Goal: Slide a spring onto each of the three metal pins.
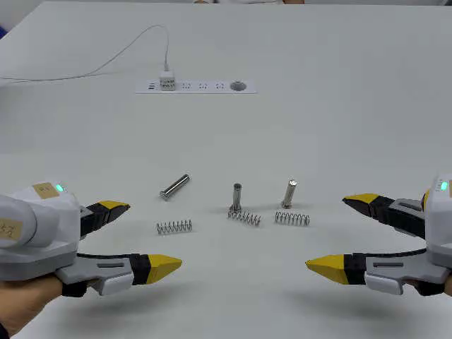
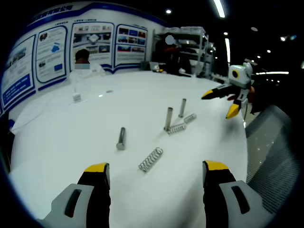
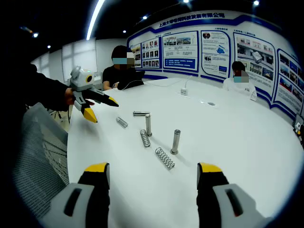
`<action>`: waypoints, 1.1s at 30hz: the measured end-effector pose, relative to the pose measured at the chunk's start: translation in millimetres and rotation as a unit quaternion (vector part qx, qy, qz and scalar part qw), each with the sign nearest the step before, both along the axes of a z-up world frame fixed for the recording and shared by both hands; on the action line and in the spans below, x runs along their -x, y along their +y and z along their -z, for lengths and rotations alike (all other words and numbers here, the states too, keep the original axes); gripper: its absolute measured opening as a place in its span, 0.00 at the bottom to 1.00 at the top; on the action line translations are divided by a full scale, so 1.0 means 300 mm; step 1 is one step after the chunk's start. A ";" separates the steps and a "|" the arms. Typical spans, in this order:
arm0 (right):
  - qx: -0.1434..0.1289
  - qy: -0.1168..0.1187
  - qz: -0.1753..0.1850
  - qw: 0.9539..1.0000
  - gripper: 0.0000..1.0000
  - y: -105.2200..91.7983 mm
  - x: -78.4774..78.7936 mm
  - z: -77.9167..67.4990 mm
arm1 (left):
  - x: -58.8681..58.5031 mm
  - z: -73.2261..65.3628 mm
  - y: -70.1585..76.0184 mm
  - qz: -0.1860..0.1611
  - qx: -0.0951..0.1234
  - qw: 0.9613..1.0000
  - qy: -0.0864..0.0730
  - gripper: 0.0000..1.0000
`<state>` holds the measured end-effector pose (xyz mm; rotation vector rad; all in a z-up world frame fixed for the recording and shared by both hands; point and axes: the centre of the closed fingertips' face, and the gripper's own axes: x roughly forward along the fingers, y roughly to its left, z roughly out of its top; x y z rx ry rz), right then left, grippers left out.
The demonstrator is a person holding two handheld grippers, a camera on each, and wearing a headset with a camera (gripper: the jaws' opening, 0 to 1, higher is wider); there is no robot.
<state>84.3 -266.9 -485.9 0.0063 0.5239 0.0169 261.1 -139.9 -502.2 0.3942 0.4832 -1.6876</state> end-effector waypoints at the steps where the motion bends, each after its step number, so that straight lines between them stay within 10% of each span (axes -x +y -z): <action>1: 0.000 0.000 0.000 1.000 0.76 0.000 0.000 0.000 | -0.002 -0.002 -0.002 0.000 0.000 1.000 -0.001 0.81; 33: -0.001 0.000 0.010 1.000 0.76 -0.018 0.013 0.002 | -0.113 -0.072 -0.207 0.010 -0.002 0.999 -0.049 0.67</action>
